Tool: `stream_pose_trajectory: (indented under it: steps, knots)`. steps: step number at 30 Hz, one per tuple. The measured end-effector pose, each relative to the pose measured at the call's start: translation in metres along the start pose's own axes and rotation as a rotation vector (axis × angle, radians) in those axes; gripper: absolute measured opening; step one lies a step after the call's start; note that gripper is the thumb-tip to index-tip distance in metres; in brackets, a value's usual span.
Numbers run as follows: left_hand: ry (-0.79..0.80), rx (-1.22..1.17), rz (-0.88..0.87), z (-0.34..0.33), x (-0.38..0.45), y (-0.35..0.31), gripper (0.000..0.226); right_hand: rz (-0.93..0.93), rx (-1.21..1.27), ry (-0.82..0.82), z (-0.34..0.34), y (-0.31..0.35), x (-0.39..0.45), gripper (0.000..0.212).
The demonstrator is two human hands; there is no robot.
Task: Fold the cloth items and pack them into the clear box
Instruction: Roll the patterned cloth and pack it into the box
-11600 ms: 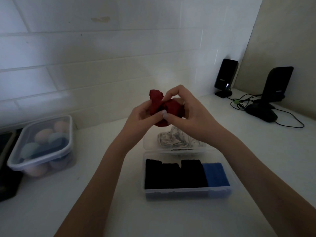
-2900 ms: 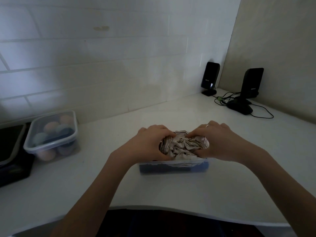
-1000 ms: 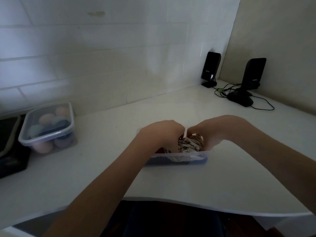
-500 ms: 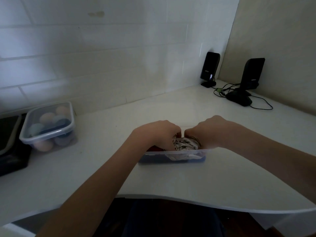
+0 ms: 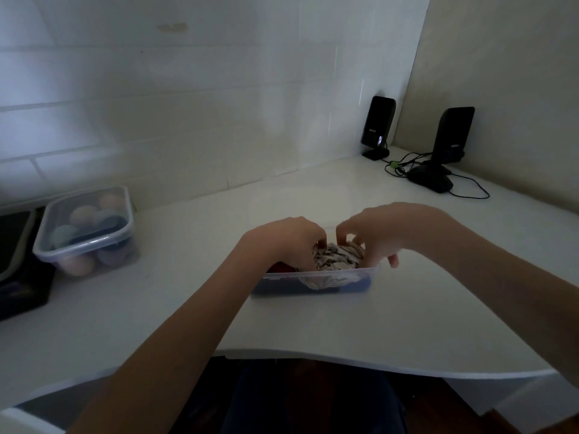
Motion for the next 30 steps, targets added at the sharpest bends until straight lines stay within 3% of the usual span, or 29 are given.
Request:
stream_pose_trajectory:
  steps: [3, 6, 11, 17, 20, 22, 30]
  knots:
    - [0.004, -0.001, -0.006, 0.000, 0.000, 0.000, 0.049, -0.034, -0.177, -0.004, -0.002, 0.007, 0.006, 0.048]
    - [0.005, -0.002, -0.010, 0.000, -0.001, 0.001, 0.051, -0.028, -0.201, 0.001, -0.002, 0.008, 0.010, 0.055]
    - [0.027, -0.049, -0.040, -0.001, -0.006, 0.006, 0.051, 0.059, 0.206, 0.160, -0.016, -0.002, 0.005, 0.065]
    - [-0.014, -0.294, -0.145, 0.018, -0.031, 0.003, 0.043, 0.099, 0.356, 0.197, 0.002, -0.010, -0.018, 0.060]
    - [-0.110, -0.313, -0.144, 0.032, -0.036, 0.007, 0.029, 0.026, 0.289, -0.012, 0.023, -0.014, -0.009, 0.039]
    - [-0.145, -0.258, -0.118, 0.034, -0.036, 0.009, 0.027, -0.012, 0.189, -0.136, 0.031, -0.012, -0.001, 0.038]
    - [-0.170, -0.085, -0.046, 0.019, -0.032, 0.020, 0.046, -0.032, -0.012, -0.011, 0.001, 0.000, 0.012, 0.051]
Point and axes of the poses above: each hand's wrist, its own x-axis towards the middle knuckle, its own z-axis out of the back of the hand, y = z × x, the point moved 10 cm from there along x, towards the middle knuckle, and after that the axes turned 10 degrees about -x, right-handed, at the moved point
